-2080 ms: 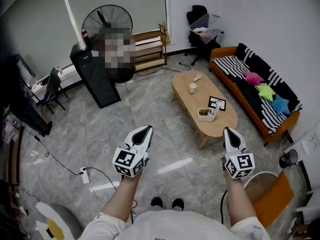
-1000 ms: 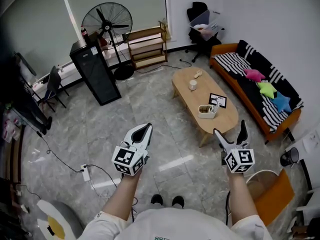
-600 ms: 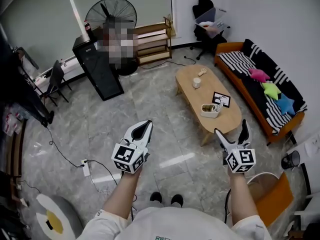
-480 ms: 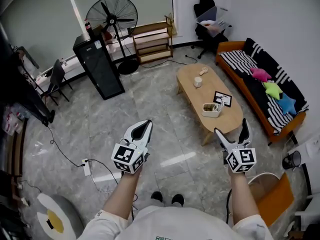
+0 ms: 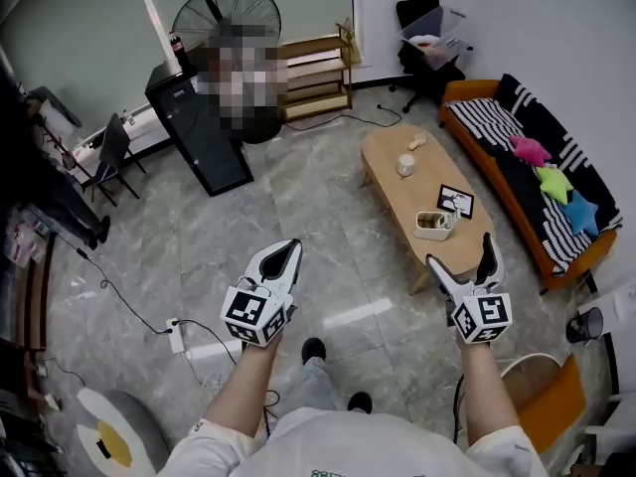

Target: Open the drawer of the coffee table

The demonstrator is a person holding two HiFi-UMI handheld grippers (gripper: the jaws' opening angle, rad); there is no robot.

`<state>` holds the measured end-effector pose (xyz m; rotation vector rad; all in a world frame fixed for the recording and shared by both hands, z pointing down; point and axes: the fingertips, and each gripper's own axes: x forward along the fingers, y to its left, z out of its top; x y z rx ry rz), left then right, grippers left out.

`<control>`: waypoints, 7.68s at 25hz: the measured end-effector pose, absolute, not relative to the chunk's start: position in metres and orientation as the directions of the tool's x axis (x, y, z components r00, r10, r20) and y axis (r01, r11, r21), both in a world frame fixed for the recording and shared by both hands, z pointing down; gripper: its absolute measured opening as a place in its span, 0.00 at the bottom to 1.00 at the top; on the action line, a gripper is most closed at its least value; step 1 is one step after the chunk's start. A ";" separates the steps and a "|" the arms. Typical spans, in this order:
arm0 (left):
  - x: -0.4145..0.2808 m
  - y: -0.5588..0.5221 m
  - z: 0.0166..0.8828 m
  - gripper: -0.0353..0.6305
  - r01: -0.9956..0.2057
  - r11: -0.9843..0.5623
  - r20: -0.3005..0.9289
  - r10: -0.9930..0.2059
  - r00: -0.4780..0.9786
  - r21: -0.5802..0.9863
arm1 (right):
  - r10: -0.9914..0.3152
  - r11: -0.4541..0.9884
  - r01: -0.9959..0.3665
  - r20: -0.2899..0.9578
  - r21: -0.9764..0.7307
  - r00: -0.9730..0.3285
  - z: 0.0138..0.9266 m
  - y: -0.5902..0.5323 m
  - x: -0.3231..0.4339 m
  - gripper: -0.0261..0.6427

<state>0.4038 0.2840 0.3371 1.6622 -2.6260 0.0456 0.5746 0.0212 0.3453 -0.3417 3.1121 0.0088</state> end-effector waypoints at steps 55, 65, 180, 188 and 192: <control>-0.148 0.089 0.339 0.05 -0.939 0.343 0.052 -0.938 -0.343 -0.015 | -0.221 0.975 -0.221 0.036 0.016 -0.975 0.364 -0.139 0.034 0.92; -0.243 0.001 0.358 0.05 -0.989 0.145 0.031 -0.989 -0.144 0.039 | -0.414 0.910 -0.410 0.067 0.063 -0.908 0.366 -0.183 -0.013 0.92; -0.233 -0.329 0.842 0.05 -0.805 -0.584 0.169 -0.787 0.594 0.109 | -0.803 0.380 -0.897 0.401 -0.226 -0.441 0.980 -0.246 -0.032 0.92; -0.206 -0.333 0.852 0.05 -0.771 -0.627 0.143 -0.758 0.636 0.111 | -0.922 0.147 -0.492 0.061 -0.858 -0.381 1.014 -0.261 0.004 0.90; -0.197 -0.335 0.848 0.05 -0.757 -0.646 0.130 -0.746 0.653 0.094 | -0.951 0.115 -0.350 -0.001 -0.930 -0.310 1.048 -0.262 0.012 0.84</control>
